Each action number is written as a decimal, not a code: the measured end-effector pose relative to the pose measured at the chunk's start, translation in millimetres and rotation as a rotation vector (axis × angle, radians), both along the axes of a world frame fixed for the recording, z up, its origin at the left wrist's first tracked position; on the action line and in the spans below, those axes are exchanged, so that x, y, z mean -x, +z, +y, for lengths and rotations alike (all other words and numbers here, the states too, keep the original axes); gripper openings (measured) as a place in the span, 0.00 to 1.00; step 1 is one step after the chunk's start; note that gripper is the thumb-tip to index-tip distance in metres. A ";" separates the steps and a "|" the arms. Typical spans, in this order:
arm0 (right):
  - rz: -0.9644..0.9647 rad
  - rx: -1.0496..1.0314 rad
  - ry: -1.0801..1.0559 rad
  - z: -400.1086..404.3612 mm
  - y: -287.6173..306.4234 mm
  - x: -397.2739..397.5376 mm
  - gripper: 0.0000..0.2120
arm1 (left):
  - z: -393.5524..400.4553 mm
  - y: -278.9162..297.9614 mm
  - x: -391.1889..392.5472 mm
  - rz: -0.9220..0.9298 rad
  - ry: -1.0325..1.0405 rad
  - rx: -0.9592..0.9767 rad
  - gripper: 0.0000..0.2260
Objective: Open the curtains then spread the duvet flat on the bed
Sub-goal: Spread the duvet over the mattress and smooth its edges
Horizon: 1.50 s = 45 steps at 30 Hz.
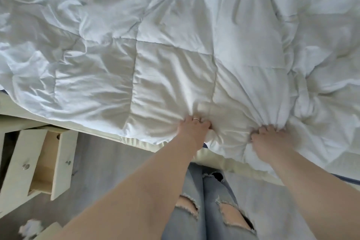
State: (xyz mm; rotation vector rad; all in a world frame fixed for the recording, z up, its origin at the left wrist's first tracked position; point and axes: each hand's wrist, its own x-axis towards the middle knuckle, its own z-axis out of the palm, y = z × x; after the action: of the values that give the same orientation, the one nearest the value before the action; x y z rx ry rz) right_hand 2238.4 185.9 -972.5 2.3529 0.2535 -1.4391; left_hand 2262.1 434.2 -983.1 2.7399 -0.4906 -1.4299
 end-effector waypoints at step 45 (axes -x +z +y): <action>0.204 -1.028 -1.970 -312.7 14.4 34.6 0.11 | -348.9 58.6 23.8 0.456 1.245 0.439 0.21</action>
State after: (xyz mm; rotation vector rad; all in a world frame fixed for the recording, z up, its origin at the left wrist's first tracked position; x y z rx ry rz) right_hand 2203.8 -126.7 -958.1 2.9718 -2.4894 -2.5275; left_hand 2238.3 85.4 -924.5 1.6210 0.7102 -1.2185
